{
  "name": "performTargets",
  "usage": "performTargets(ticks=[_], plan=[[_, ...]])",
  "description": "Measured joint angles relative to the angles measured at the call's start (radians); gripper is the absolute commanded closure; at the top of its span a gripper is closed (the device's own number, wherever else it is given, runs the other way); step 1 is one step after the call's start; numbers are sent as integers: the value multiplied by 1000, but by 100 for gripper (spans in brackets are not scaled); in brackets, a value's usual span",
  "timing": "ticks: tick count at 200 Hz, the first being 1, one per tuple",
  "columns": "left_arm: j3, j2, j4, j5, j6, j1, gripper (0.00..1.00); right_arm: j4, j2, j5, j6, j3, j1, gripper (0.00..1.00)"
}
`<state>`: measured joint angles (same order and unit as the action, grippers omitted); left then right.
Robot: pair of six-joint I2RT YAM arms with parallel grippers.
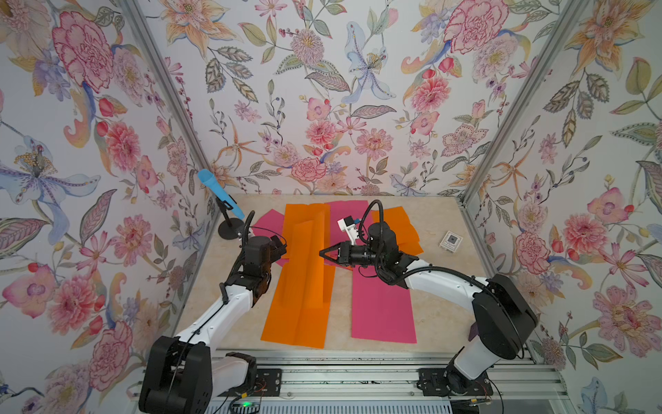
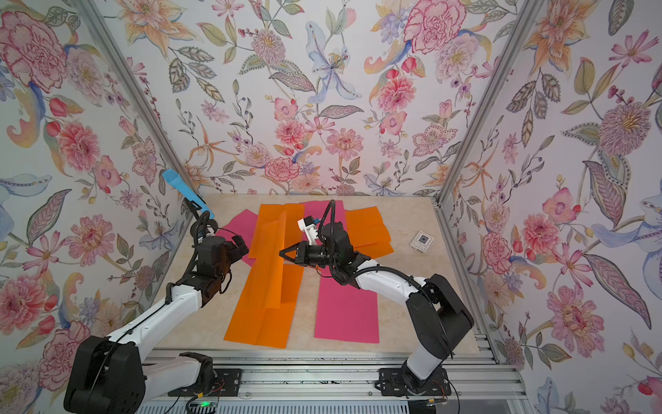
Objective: Sort the scattered colored papers by color
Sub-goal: Place the colored paper.
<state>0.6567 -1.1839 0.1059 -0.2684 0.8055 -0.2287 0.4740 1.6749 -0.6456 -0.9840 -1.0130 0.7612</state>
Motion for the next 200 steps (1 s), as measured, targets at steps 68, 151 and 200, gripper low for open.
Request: performTargets(ticks=[68,151,200], plan=[[-57,46,-1,-5,22,0,0,324,175,114,-154,203,131,100],[-114,47,3,46,26,0,0,399,250,187,-192,242,139,79],[-114,29,39,101,18,-1,0,383,248,193,-194,264,106,49]])
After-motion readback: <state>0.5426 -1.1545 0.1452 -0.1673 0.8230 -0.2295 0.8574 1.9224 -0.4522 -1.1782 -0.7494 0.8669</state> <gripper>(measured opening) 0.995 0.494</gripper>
